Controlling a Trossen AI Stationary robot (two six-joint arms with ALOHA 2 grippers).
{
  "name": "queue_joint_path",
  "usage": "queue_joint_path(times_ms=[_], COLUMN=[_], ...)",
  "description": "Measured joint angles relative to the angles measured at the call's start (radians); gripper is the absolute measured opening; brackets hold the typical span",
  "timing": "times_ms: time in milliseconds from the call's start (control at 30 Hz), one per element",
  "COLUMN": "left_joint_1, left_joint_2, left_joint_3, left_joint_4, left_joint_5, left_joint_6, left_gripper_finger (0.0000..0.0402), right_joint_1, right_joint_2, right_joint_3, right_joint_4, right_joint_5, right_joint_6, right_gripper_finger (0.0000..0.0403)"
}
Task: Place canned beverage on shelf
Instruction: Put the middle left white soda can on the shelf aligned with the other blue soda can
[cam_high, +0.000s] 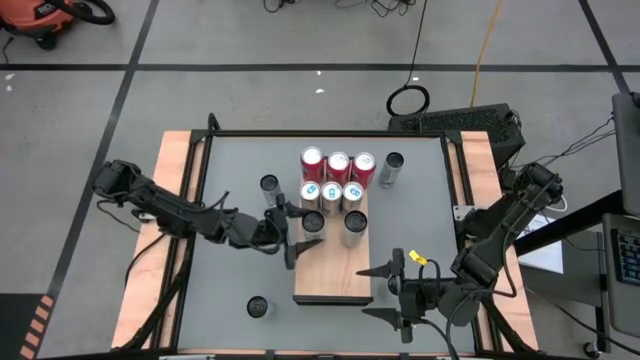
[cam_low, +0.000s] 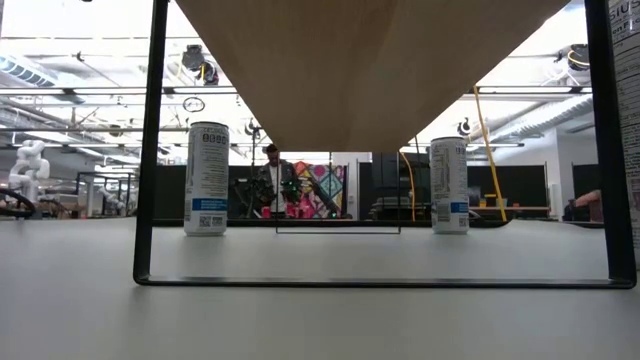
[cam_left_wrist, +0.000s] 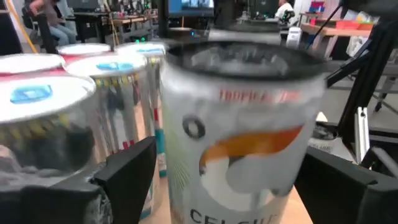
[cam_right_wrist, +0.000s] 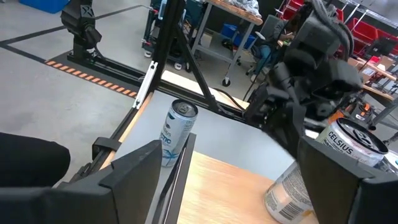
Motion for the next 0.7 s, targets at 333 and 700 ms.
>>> queue_joint_path(times_ms=[333, 700], left_joint_1=[-0.068, -0.159], left_joint_2=[-0.146, -0.224], left_joint_3=[-0.001, -0.001], left_joint_4=[-0.112, -0.424], left_joint_5=[-0.025, -0.176], left_joint_6=[0.039, -0.103], left_gripper_finger=[0.035, 0.035], right_joint_1=[0.0, 0.0], right_joint_2=[0.0, -0.014], right_joint_3=[0.0, 0.0], right_joint_4=[-0.105, -0.576], right_joint_5=[0.005, 0.17], right_joint_6=[0.068, 0.456], right_gripper_finger=[0.0311, 0.026])
